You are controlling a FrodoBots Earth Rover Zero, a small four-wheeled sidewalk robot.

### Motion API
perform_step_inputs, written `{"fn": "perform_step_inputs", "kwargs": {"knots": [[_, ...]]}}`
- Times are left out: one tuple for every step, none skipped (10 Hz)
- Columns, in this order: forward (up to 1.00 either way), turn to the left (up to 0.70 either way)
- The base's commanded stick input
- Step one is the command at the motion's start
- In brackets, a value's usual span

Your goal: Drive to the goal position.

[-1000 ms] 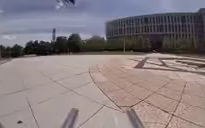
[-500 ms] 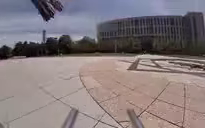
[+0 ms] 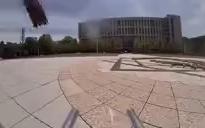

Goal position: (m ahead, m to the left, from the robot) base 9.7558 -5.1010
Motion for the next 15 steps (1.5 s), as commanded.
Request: {"fn": "perform_step_inputs", "kwargs": {"knots": [[0.50, 0.00], [0.50, 0.00], [0.50, 0.00], [0.50, 0.00], [0.50, 0.00], [0.50, 0.00], [0.50, 0.00], [0.50, -0.15], [0.50, -0.42], [0.50, -0.26], [0.50, 0.00], [0.50, 0.00], [0.50, 0.00], [0.50, 0.00], [0.50, 0.00]]}}
